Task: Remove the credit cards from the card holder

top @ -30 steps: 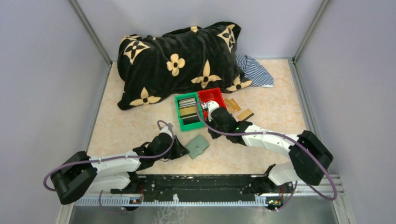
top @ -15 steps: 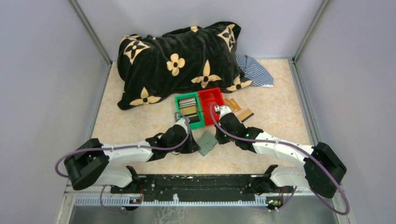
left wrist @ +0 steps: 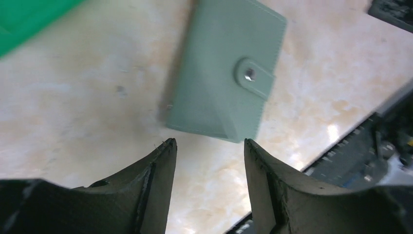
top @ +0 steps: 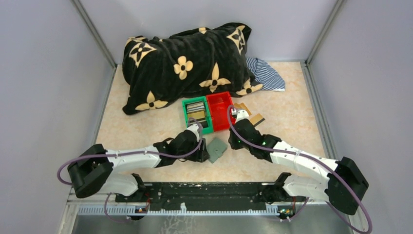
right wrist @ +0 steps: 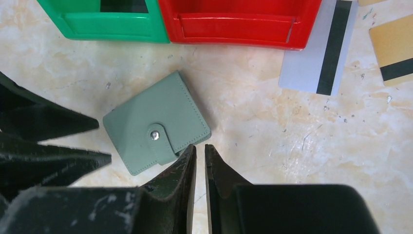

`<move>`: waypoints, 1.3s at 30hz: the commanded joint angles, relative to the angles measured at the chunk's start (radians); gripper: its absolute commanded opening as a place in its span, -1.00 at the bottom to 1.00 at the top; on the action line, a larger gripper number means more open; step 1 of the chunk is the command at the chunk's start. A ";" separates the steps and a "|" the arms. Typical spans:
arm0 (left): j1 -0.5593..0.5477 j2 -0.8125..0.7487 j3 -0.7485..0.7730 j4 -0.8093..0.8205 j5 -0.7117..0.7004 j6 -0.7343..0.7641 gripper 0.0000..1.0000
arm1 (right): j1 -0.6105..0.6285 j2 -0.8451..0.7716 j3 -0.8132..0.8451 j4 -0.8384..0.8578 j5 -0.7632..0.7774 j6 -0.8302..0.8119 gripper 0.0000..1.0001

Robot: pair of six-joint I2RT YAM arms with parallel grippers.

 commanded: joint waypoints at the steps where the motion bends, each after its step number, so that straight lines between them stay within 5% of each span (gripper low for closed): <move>1: -0.004 -0.069 0.012 -0.096 -0.272 0.120 0.20 | -0.002 -0.061 -0.019 -0.004 0.019 -0.011 -0.74; 7: -0.003 -0.025 0.056 -0.053 -0.343 0.181 0.25 | -0.037 -0.071 -0.031 0.012 -0.002 -0.048 -0.74; 17: -0.004 0.204 0.179 -0.024 -0.157 0.178 0.22 | -0.072 -0.069 -0.018 0.024 -0.013 -0.084 -0.74; 39: -0.039 0.369 0.291 0.157 0.109 -0.031 0.14 | -0.116 -0.209 -0.072 -0.053 -0.052 -0.097 -0.74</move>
